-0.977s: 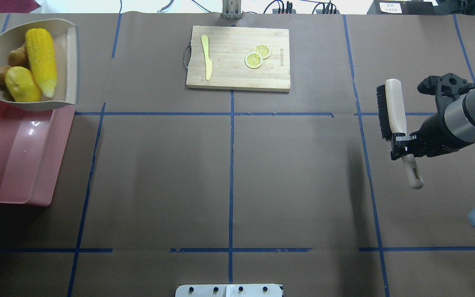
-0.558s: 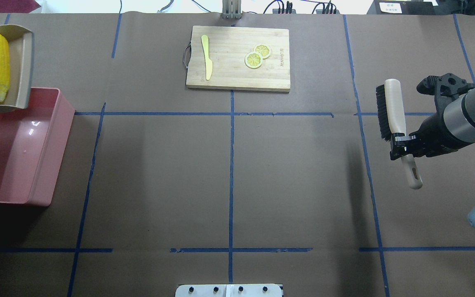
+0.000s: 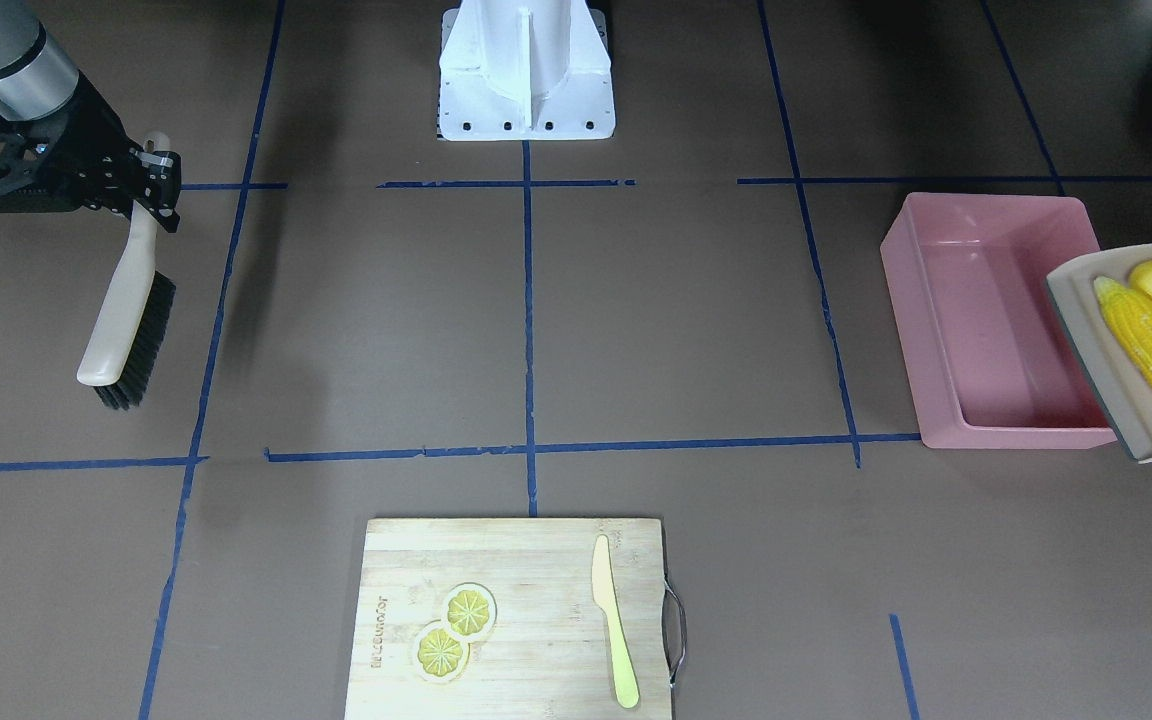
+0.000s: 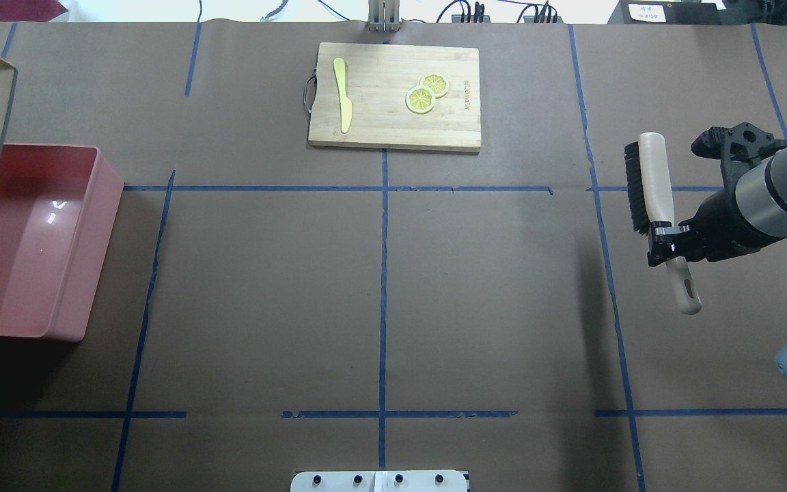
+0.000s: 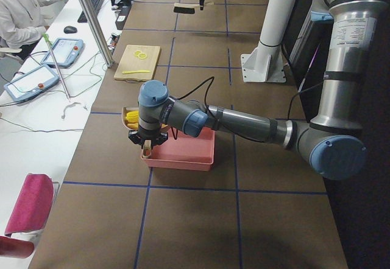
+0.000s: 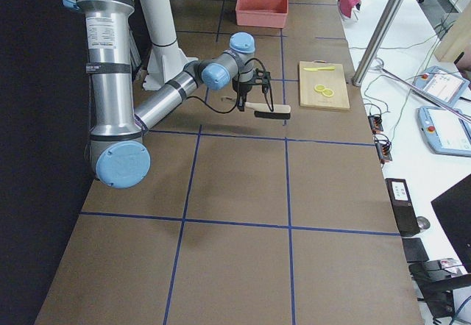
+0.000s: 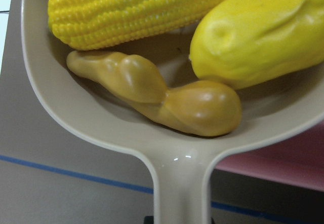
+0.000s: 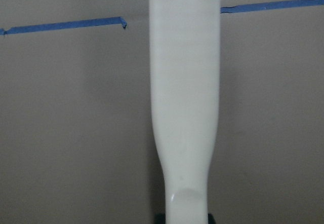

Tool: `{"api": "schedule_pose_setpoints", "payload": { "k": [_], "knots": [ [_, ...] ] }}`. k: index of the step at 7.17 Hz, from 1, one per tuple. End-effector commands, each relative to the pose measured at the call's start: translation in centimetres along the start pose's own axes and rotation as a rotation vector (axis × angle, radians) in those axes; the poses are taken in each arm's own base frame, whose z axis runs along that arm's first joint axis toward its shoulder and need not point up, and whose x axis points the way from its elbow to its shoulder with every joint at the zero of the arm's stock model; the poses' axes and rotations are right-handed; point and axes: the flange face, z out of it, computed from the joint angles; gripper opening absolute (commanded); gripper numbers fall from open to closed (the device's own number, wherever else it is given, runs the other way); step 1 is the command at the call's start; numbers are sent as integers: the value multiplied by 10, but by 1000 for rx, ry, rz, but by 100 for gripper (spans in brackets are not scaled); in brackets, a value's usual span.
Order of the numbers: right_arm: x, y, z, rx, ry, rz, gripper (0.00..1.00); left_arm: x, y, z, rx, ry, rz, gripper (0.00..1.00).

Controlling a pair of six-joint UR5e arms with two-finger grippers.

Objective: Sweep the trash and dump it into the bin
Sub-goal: 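Tip the dustpan with the left gripper to dump the items into the bin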

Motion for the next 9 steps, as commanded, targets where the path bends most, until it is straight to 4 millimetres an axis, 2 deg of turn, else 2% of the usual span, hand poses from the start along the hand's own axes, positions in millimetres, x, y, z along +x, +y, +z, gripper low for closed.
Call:
{"api": "schedule_pose_setpoints", "payload": {
  "k": [1,2,3,6,7,9],
  "knots": [
    [2,-2,4,-6,6,4,1,-3,6,-3,-87,-14,243,19],
    [2,-3,5,-6,7,4,1,-7,1,-12,-128,-35,292,20],
    [1,-3,5,-5,5,3,1,-9,-19,-15,-184,-53,351,20],
    [-1,-3,3,-3,2,2,1,-3,-15,-19,-208,-51,369,20],
    [-1,-3,3,-3,0,1,1,-3,-21,-26,-194,-48,311,20],
    [0,-1,1,-4,-3,-2,1,-3,-51,-29,50,-5,30,20]
  ]
}}
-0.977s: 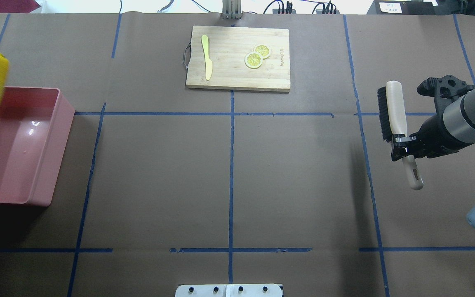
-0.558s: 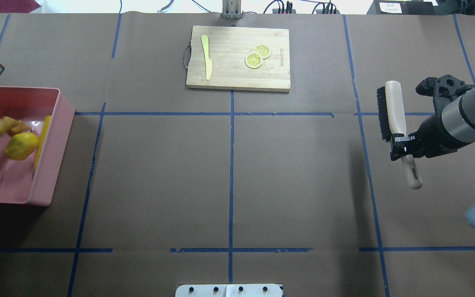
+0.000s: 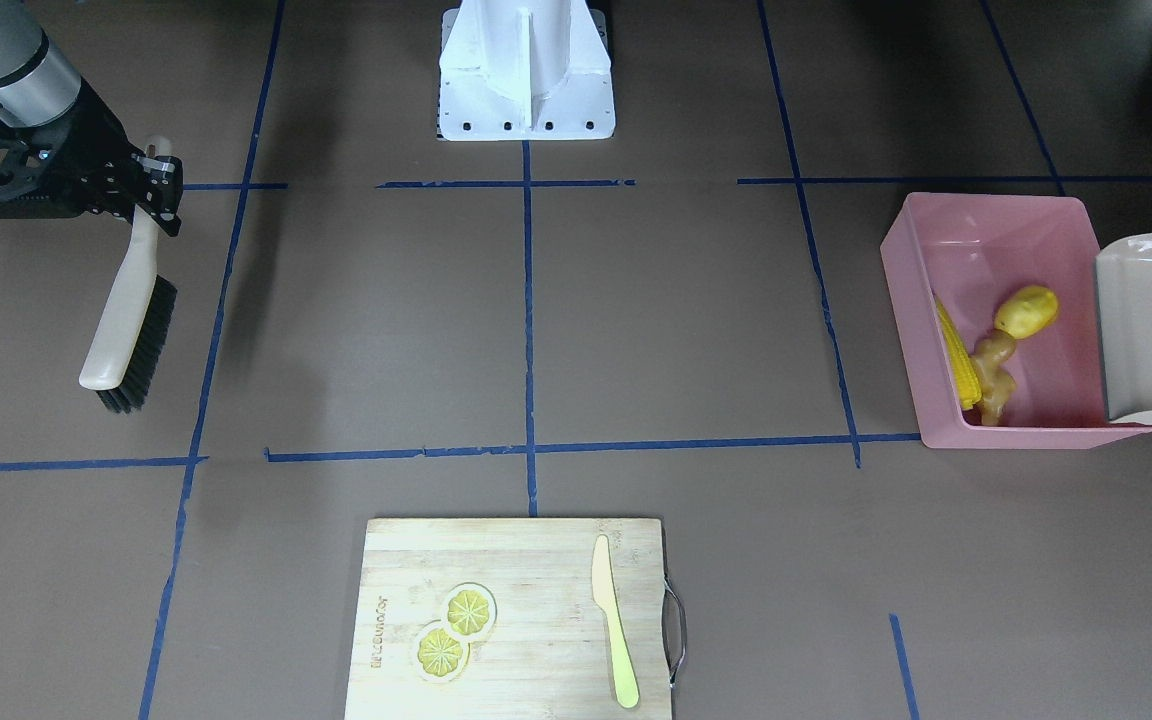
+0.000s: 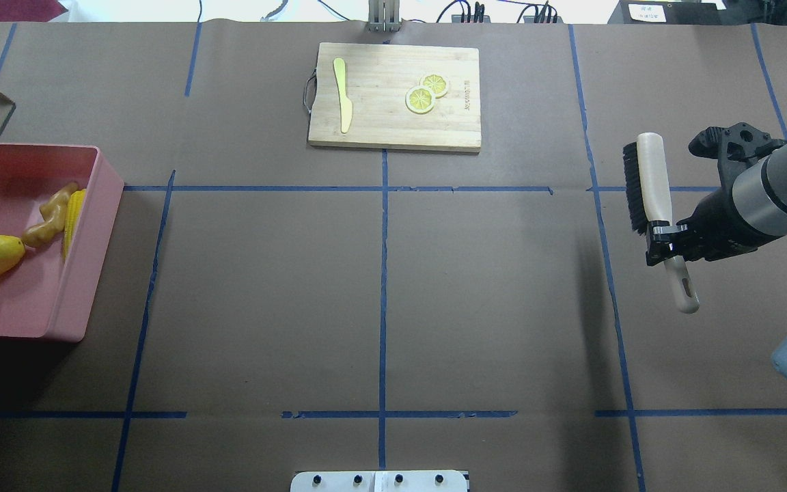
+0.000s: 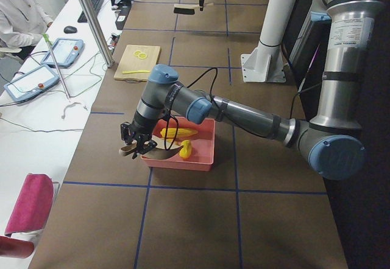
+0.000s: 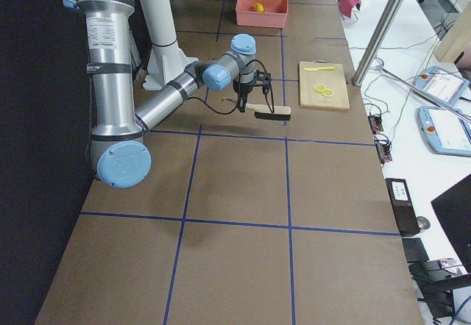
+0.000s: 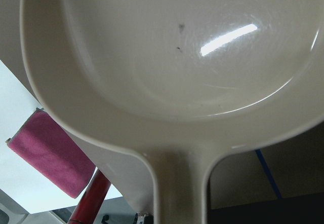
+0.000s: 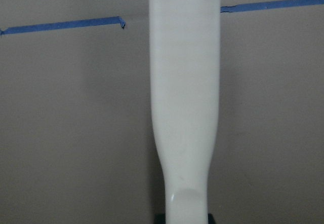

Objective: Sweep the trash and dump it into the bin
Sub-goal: 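Tip the dustpan with the left gripper to dump the items into the bin, then lower the empty dustpan onto the table with the left gripper and release it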

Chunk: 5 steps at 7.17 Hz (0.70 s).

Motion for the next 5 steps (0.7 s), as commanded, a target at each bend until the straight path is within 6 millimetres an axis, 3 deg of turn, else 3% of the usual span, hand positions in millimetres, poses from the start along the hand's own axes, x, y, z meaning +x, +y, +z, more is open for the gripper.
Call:
{"api": "schedule_pose_setpoints", "payload": {
  "k": [1,2,4,5],
  "knots": [
    [2,1,0,-2,2,0,1,-25,-44,-15,234,24,-272,20],
    [4,0,0,-2,4,-12,1,-50,-109,-18,300,39,-286,20],
    [5,0,1,-1,6,-19,1,-60,-264,-7,415,150,-302,20],
    [5,0,1,-2,7,-18,1,-55,-351,-6,446,214,-317,21]
  ]
}}
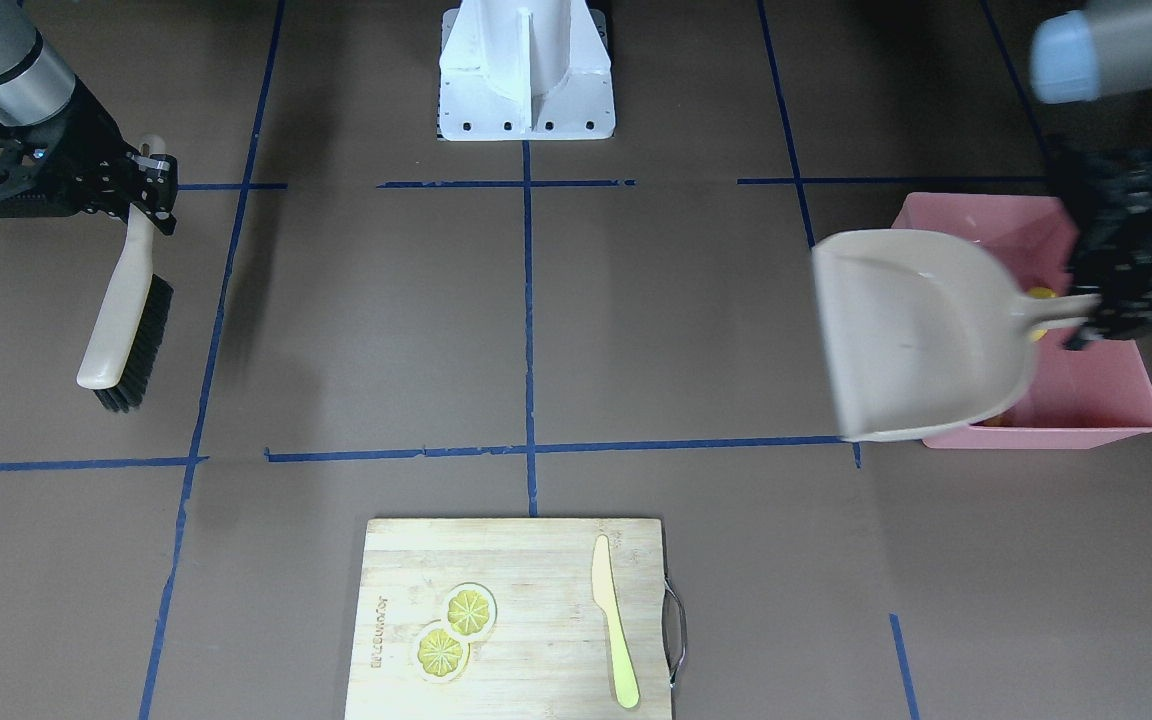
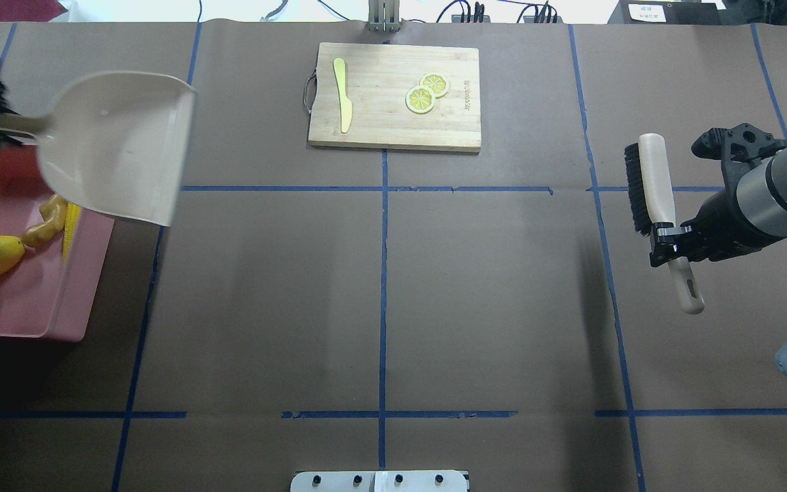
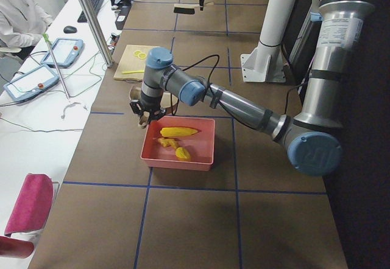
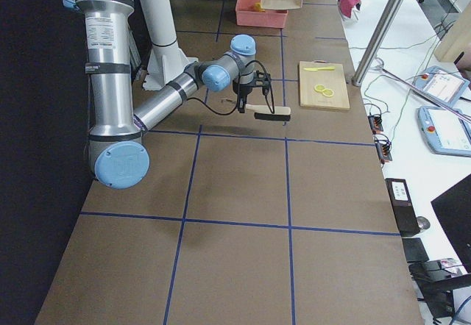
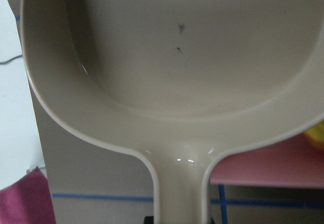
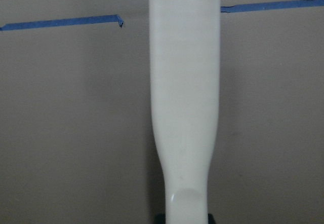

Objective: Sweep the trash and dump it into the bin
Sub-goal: 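Lower the empty dustpan onto the table with the left gripper and release it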

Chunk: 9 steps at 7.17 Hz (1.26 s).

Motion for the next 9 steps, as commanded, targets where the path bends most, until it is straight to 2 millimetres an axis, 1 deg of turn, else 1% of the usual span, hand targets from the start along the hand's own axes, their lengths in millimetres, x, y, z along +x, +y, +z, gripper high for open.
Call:
{"api": "schedule_pose_setpoints", "payload": {
  "k": [1,2,3,4,6,7,9],
  "knots": [
    [-1,-1,0,2,0,-3,1,54,-127,67,-14,75,-8,21],
    [-1,0,0,1,0,-2,2,80,-157,93,-47,84,53,21],
    [-1,-1,1,0,1,0,2,110,-189,113,-65,99,88,21],
    [-1,-1,2,1,3,1,2,107,-203,112,-62,75,83,21],
    [-2,-1,2,0,2,-1,2,126,-221,122,-55,98,61,21],
    [-2,-1,2,0,2,-1,2,126,-223,122,-54,96,38,21],
    [-2,-1,2,0,2,-1,2,134,-229,126,-56,106,-13,21]
  ]
}}
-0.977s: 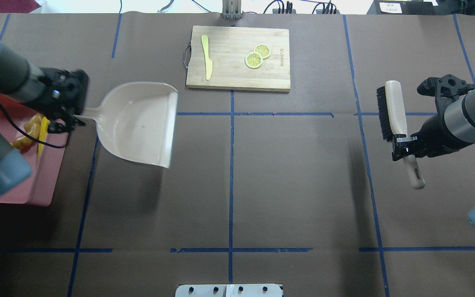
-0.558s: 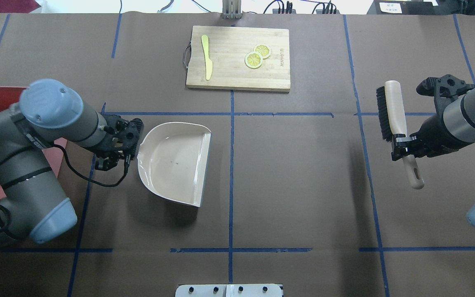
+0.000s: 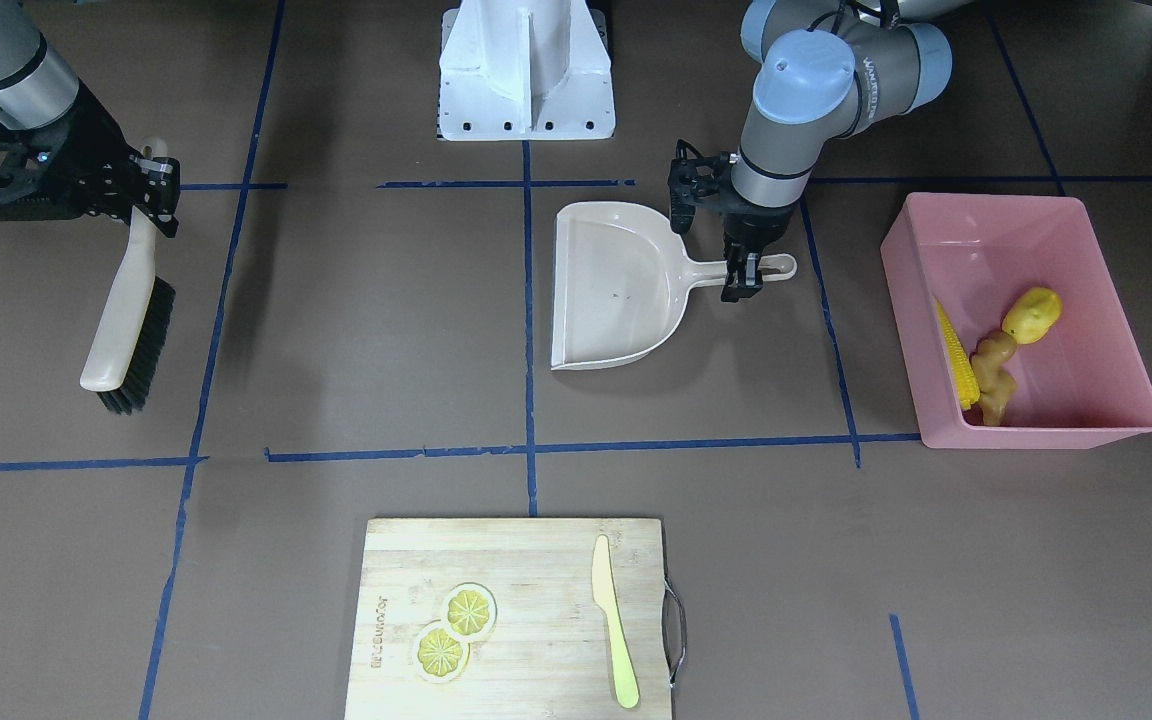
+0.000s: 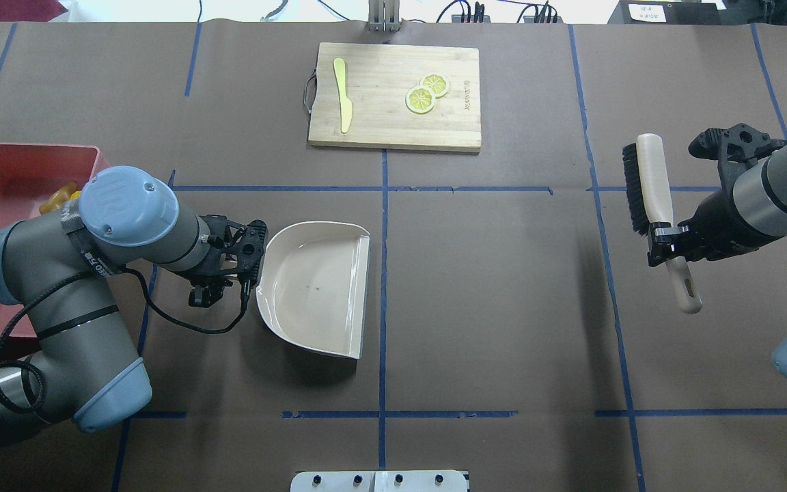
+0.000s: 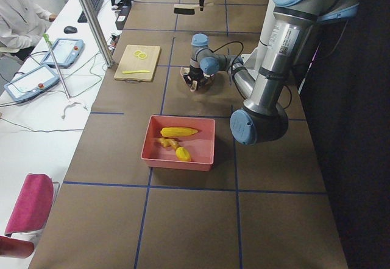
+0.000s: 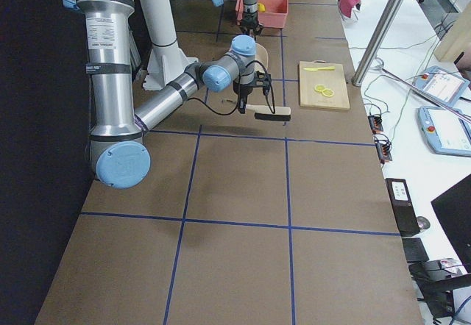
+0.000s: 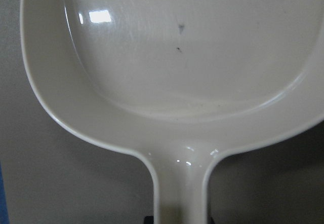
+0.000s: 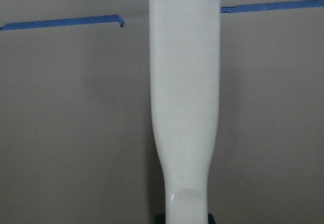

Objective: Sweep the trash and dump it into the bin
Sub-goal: 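Lower the empty dustpan onto the table with the left gripper and release it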

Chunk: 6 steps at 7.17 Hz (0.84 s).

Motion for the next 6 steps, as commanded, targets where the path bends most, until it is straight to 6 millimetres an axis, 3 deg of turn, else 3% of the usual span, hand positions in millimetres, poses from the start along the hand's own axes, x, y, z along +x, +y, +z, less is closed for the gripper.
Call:
{"api": "schedule_pose_setpoints", "payload": {
  "k": [1,2,5,6],
  "knots": [
    [1,0,1,-1,2,3,2,1,-10,-1,2,-22,-24,21],
    [1,0,2,-2,4,2,2,7,-21,5,-10,-40,-7,21],
    [2,-1,2,-2,5,5,2,8,-22,8,-14,-41,2,25],
    [2,-1,2,-2,5,5,2,7,-21,8,-16,-43,-7,37]
  ]
}}
